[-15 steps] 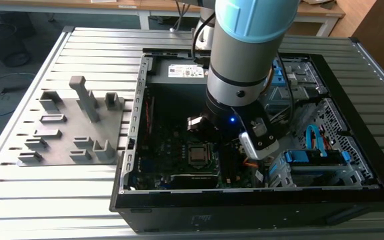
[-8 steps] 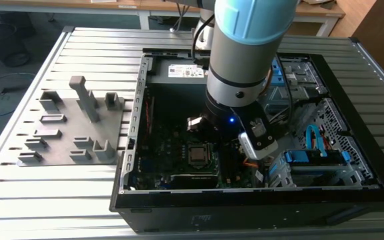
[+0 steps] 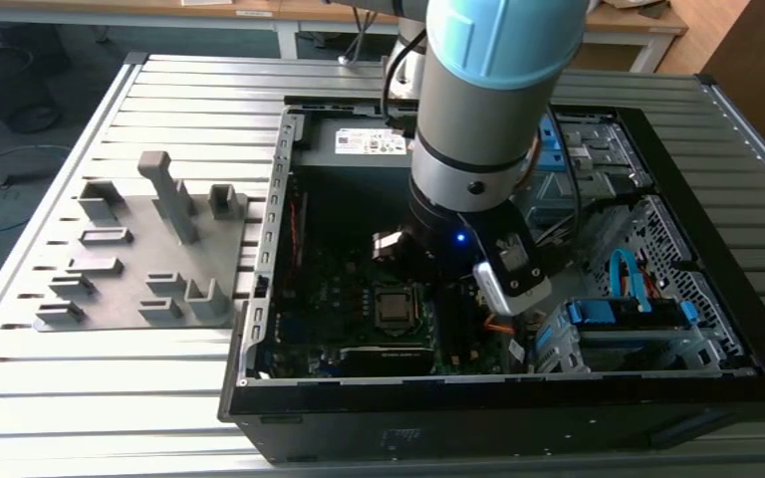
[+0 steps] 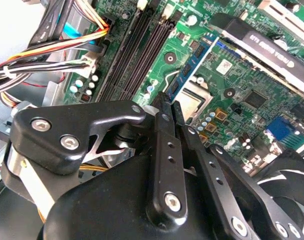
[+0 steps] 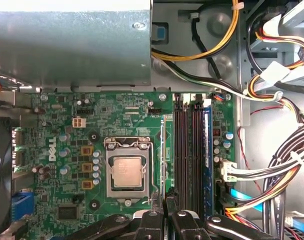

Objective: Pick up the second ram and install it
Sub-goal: 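Insert the second ram into the second slot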

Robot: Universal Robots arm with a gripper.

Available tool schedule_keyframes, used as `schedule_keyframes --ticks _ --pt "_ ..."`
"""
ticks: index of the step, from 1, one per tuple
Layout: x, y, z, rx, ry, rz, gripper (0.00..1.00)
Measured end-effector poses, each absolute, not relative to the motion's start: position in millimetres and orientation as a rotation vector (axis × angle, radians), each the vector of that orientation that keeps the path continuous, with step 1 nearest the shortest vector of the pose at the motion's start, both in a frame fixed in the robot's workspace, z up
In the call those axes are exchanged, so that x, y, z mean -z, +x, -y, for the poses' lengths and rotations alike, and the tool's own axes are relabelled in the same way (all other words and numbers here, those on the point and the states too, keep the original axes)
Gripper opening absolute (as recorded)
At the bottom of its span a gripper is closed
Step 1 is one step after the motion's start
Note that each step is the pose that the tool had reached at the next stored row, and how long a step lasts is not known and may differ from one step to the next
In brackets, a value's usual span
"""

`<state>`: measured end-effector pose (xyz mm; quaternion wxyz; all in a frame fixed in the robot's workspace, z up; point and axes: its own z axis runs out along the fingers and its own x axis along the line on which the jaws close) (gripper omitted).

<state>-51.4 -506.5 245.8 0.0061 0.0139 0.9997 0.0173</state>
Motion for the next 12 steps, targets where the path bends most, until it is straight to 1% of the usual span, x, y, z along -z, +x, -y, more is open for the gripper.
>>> schedule_keyframes --ticks 12 --pt "-236.2 -42.9 501.0 -0.060 0.045 -3.130 0.14"
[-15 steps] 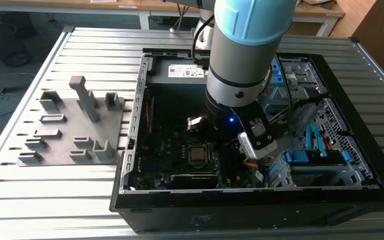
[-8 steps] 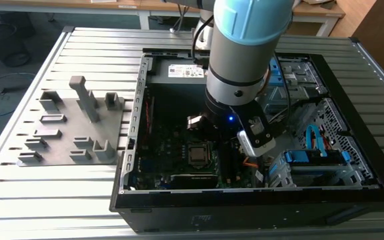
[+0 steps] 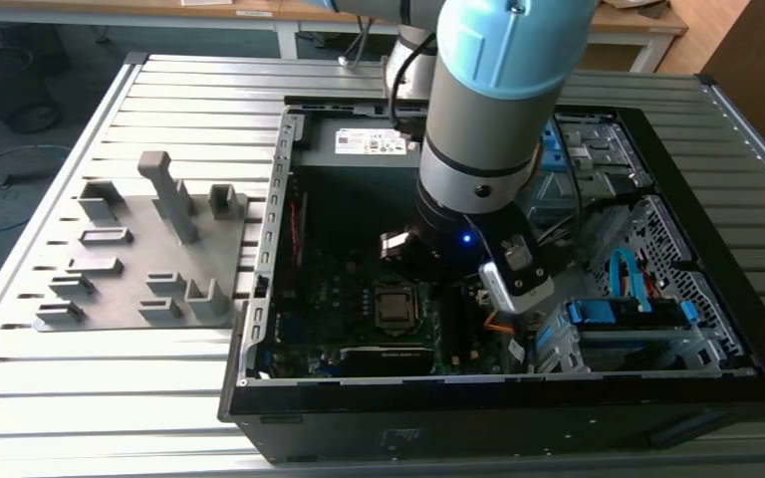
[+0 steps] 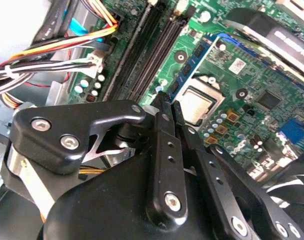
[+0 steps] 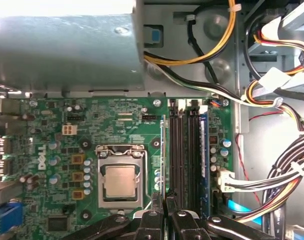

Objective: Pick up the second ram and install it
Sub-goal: 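Insert the second ram into the second slot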

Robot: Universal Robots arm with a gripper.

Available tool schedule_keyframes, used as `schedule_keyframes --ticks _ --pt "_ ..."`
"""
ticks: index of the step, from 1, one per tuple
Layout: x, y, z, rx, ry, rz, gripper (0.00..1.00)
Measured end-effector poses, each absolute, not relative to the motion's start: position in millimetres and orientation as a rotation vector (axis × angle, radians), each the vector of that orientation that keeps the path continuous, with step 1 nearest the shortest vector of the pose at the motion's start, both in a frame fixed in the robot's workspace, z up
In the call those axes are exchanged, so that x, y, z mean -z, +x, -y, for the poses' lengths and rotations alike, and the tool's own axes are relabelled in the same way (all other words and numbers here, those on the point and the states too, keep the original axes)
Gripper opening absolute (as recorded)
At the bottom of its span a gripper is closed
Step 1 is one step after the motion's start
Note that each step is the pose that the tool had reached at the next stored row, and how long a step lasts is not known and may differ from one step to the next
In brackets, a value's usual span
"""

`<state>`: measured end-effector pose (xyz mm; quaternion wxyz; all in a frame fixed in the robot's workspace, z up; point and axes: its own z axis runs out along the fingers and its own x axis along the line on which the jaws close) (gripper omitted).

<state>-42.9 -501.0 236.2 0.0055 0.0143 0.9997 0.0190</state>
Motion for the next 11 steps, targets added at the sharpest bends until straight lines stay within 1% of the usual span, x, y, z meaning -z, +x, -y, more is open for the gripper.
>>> schedule_keyframes --ticks 11 --pt "-231.0 -33.7 500.5 -0.060 0.045 -3.130 0.14"
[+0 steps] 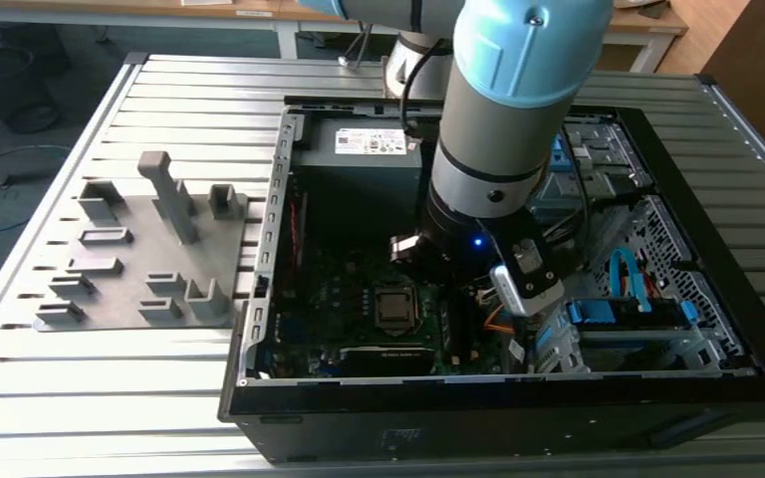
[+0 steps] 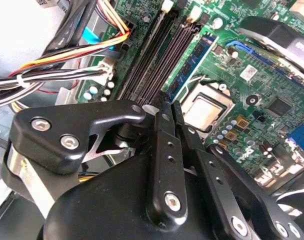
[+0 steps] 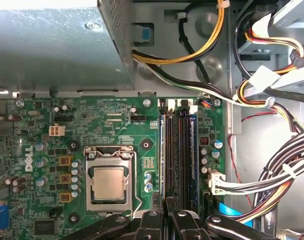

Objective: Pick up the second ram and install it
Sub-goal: 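Insert the second ram into the second slot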

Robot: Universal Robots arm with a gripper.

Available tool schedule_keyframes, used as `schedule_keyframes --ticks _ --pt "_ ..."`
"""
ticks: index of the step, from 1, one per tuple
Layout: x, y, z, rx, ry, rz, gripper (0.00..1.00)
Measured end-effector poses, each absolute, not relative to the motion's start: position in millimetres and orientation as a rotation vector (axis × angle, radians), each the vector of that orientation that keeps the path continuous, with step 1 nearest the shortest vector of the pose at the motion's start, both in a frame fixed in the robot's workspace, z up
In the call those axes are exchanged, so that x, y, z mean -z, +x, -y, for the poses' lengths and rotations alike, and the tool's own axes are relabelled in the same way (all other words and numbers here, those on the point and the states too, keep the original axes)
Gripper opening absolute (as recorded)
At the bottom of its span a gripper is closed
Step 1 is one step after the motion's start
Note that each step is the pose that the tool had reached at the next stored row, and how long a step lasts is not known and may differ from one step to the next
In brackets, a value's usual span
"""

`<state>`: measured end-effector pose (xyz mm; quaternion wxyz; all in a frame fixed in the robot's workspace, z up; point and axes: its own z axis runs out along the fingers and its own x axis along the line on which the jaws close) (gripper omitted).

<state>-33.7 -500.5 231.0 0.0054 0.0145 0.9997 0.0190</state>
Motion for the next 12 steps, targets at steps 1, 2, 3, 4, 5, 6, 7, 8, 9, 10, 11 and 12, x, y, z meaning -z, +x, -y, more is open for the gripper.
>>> schedule_keyframes --ticks 1,2,3,4,5,6,7,8,9,10,11,12 --pt "-230.6 -33.7 500.5 -0.060 0.045 -3.130 0.14" --pt "-230.4 -33.6 500.5 -0.059 0.045 -3.130 0.14" --pt "-230.4 -33.1 500.6 -0.059 0.045 -3.130 0.14" --pt "-230.4 -32.6 500.6 -0.059 0.045 -3.130 0.14" --pt "-230.2 -32.2 500.6 -0.059 0.045 -3.130 0.14" --pt "-230.1 -31.7 500.6 -0.060 0.045 -3.130 0.14" --pt "-230.0 -31.1 500.6 -0.060 0.045 -3.130 0.14" --pt "-229.8 -30.1 500.6 -0.060 0.045 -3.130 0.14" --pt "-229.4 -29.0 500.5 -0.060 0.045 -3.130 0.14" --pt "-229.1 -27.9 500.6 -0.060 0.045 -3.130 0.14" --pt "-229.0 -26.9 500.6 -0.060 0.045 -3.130 0.14" --pt "-228.9 -26.0 500.6 -0.059 0.045 -3.130 0.14"
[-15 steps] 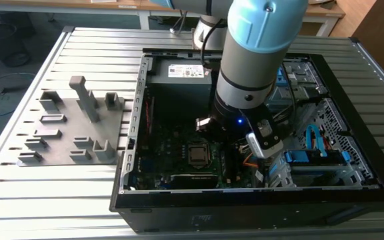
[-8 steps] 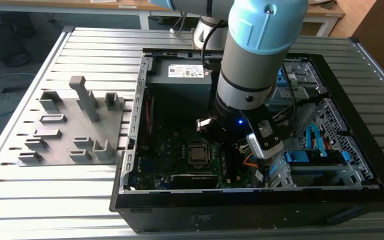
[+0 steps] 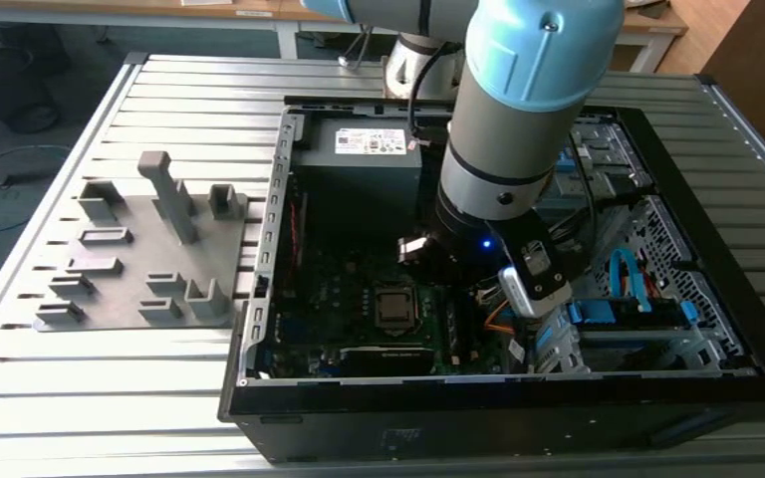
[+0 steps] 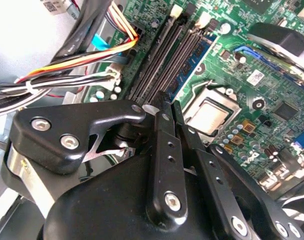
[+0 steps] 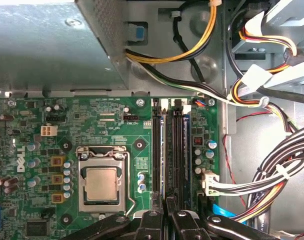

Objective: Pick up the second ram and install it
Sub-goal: 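Insert the second ram into the second slot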

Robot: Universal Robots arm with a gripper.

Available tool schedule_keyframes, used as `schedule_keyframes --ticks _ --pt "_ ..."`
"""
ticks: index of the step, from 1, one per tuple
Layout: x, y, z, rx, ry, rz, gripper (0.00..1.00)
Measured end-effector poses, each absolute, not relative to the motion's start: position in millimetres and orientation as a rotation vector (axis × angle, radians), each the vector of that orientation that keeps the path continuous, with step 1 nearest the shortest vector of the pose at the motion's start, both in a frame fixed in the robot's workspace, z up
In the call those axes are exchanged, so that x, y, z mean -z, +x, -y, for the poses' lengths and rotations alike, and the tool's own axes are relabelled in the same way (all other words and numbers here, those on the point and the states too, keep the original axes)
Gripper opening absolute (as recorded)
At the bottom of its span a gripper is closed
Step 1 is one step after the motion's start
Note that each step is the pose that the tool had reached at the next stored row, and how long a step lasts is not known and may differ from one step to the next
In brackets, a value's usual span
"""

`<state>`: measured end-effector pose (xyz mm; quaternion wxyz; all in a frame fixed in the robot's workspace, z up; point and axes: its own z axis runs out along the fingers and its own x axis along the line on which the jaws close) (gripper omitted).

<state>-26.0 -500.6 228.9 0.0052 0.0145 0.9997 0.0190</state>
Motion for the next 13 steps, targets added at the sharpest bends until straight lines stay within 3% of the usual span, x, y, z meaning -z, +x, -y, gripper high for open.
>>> schedule_keyframes --ticks 13 --pt "-224.9 -23.6 500.6 -0.037 0.055 -3.130 0.14"
